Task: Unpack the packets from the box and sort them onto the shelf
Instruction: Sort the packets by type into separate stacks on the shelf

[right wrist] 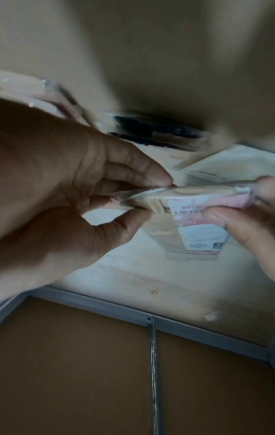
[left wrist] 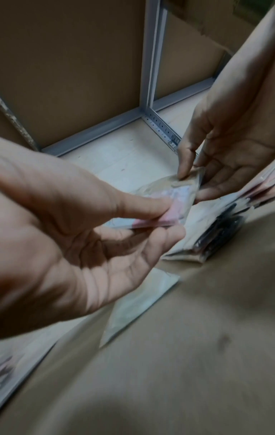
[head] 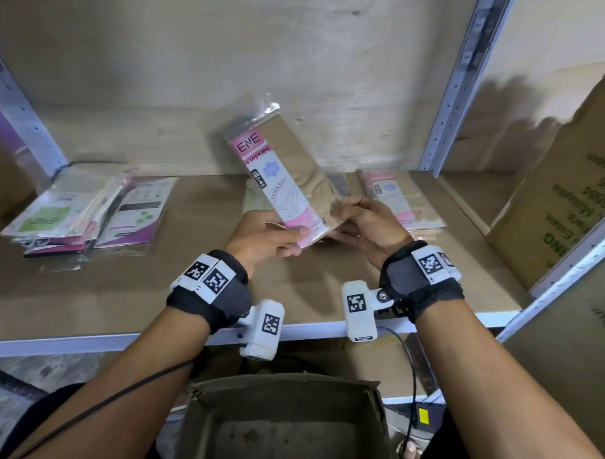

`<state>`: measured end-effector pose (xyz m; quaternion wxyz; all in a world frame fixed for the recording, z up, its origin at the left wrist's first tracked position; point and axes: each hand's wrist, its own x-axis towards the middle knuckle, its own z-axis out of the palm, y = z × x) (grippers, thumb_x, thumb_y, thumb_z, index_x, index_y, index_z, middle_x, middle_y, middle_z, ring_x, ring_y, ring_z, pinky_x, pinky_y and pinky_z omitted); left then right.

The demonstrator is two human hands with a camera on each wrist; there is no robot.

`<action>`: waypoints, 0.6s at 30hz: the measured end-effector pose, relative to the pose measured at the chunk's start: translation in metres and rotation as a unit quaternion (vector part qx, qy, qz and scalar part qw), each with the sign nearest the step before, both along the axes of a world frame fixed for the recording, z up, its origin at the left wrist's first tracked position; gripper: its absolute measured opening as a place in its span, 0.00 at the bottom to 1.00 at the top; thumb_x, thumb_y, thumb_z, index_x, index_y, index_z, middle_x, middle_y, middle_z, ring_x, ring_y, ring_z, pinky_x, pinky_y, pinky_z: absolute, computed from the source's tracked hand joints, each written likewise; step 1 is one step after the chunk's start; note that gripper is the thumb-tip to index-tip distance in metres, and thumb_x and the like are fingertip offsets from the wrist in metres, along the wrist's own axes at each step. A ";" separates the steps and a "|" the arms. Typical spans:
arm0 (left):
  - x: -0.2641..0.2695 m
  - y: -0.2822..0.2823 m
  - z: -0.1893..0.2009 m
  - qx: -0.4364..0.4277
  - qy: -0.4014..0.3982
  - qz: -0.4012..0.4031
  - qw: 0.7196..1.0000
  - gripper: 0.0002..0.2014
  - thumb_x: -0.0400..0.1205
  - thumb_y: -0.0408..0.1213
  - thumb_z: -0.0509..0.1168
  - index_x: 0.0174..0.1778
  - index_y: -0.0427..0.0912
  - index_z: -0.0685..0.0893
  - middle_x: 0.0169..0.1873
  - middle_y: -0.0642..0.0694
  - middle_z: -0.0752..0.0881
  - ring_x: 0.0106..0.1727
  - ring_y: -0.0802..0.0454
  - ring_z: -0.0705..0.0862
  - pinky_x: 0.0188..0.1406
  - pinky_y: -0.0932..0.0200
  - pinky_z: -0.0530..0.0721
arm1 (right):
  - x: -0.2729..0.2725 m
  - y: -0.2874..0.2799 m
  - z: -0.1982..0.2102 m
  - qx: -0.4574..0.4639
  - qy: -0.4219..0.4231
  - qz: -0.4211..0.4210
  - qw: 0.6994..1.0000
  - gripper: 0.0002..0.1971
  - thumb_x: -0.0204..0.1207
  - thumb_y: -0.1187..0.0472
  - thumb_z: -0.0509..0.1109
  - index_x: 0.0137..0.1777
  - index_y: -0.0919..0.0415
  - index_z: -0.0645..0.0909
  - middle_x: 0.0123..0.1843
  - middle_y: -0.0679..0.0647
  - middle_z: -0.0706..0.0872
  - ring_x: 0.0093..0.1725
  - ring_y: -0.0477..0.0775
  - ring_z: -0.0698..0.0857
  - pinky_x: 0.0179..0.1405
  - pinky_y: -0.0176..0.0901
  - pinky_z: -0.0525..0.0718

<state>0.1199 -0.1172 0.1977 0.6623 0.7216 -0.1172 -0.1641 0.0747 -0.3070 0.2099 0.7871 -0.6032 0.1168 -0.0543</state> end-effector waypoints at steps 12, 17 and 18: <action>0.024 -0.122 0.040 0.092 -0.026 -0.020 0.995 0.17 0.73 0.26 0.79 0.57 0.25 0.87 0.45 0.34 0.91 0.30 0.54 0.90 0.21 0.70 0.80 | -0.006 -0.095 0.013 -0.188 0.046 -0.209 0.959 0.07 0.71 0.60 0.80 0.44 0.61 0.88 0.35 0.53 0.91 0.33 0.49 0.88 0.34 0.41 0.86; 0.029 -0.164 0.029 0.130 -0.017 -0.026 0.991 0.22 0.72 0.28 0.81 0.60 0.26 0.87 0.53 0.34 0.91 0.38 0.50 0.92 0.31 0.65 0.88 | -0.013 -0.122 0.010 -0.253 0.100 -0.241 0.932 0.09 0.72 0.57 0.80 0.50 0.57 0.91 0.43 0.58 0.93 0.41 0.52 0.90 0.56 0.50 0.89; 0.030 -0.170 0.027 0.129 -0.009 -0.027 0.991 0.23 0.71 0.27 0.81 0.61 0.26 0.86 0.55 0.33 0.91 0.38 0.49 0.92 0.33 0.63 0.90 | -0.015 -0.125 0.010 -0.278 0.111 -0.250 0.921 0.09 0.73 0.58 0.78 0.53 0.57 0.91 0.45 0.58 0.93 0.47 0.54 0.90 0.59 0.50 0.88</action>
